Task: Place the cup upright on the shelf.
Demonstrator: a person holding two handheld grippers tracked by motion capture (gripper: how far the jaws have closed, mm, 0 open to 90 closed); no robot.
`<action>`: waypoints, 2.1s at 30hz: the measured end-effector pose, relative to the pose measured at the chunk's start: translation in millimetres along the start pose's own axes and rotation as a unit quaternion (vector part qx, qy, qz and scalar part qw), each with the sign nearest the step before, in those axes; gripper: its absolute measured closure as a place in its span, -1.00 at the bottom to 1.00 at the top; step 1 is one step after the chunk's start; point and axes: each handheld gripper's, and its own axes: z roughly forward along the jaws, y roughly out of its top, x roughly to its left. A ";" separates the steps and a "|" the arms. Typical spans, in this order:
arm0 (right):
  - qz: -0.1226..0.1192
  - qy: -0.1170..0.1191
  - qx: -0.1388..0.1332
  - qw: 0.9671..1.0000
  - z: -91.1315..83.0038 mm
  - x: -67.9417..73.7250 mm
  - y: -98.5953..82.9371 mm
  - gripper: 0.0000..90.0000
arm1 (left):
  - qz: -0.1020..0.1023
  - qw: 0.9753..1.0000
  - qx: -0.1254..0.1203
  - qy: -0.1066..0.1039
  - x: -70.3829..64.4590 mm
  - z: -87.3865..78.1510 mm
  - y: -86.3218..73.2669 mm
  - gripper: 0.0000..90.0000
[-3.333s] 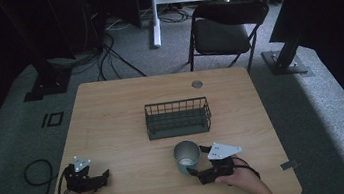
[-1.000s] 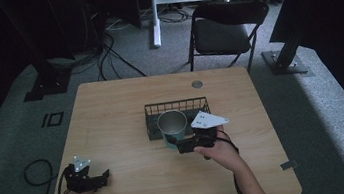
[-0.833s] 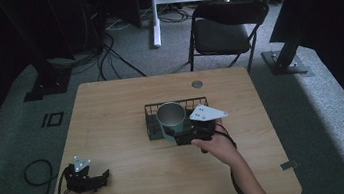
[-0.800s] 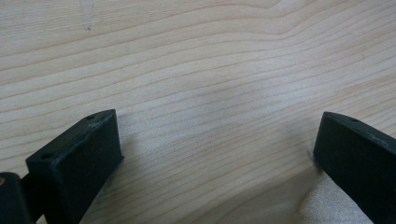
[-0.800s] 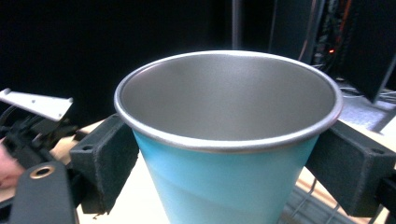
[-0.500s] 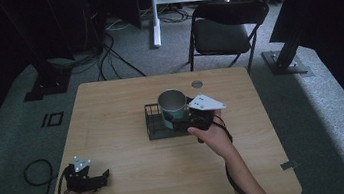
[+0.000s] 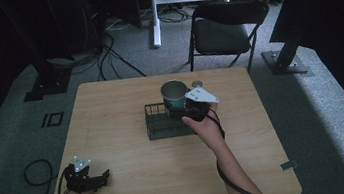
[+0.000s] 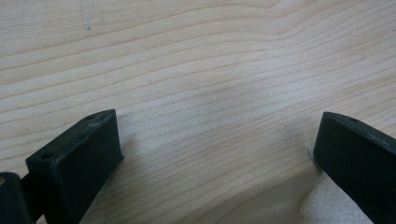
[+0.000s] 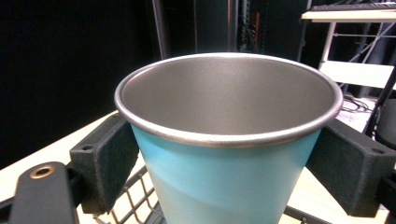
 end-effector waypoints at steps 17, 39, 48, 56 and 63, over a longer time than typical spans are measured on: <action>0.014 -0.055 0.033 0.998 20.6 0.2 -39.7 -0.71 | -0.001 1.000 0.000 0.000 -0.1 0.0 0.0 -0.97; 0.010 -0.071 0.048 0.996 19.2 4.0 -51.3 -0.73 | -0.001 1.000 0.000 0.000 -0.1 0.0 0.0 -0.97; 0.001 -0.062 0.057 0.996 10.4 4.3 -50.7 -0.75 | -0.001 1.000 0.000 0.000 -0.1 0.0 0.0 -0.97; -0.011 -0.054 0.059 0.997 -4.0 2.9 -53.8 -0.75 | 0.000 1.000 0.000 0.000 -0.1 0.0 0.0 -0.97; -0.013 -0.053 0.063 0.997 -13.8 -0.8 -58.7 -0.75 | 0.000 1.000 0.000 0.000 0.0 0.0 0.0 -0.97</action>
